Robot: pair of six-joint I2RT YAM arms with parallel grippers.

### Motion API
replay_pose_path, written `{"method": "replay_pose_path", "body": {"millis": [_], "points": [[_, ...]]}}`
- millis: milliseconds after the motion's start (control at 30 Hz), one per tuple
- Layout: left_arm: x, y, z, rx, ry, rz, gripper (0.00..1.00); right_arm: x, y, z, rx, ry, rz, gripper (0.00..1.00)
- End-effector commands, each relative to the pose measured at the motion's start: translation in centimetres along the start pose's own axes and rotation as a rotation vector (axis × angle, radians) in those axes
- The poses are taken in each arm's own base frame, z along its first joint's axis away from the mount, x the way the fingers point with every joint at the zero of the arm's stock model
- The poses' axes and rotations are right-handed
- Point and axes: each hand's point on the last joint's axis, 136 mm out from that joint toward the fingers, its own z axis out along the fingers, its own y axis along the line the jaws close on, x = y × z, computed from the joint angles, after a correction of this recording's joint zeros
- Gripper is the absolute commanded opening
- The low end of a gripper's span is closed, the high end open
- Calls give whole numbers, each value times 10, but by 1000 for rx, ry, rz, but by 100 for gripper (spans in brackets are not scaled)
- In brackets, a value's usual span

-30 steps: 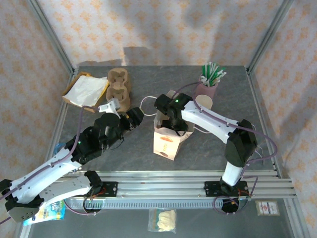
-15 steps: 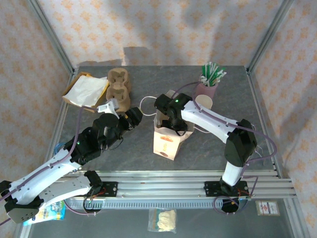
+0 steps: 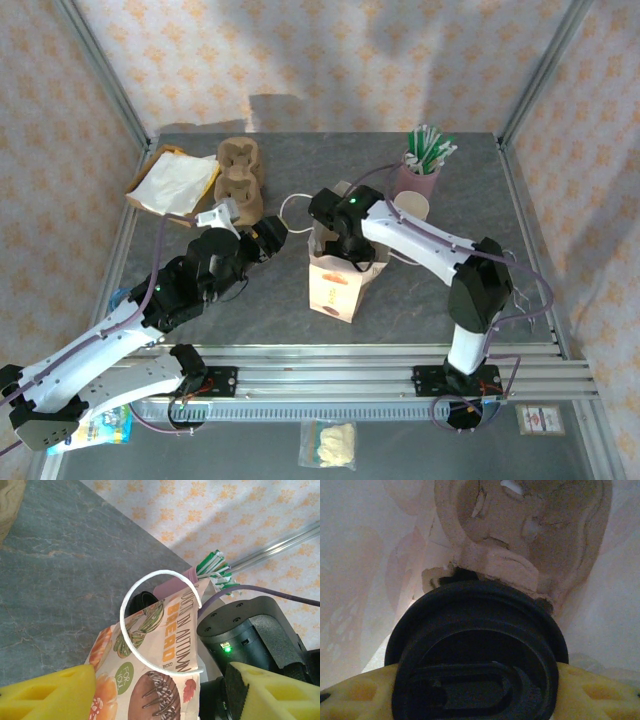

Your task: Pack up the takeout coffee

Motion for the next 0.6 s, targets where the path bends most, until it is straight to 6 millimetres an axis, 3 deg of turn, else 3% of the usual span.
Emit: {"method": "replay_pose_path", "body": {"millis": [0, 567], "points": [[-8, -3, -7, 14, -21, 9, 70, -5, -38, 54, 253, 55, -6, 66], [-12, -6, -8, 25, -33, 12, 70, -8, -29, 36, 218, 13, -19, 85]]}}
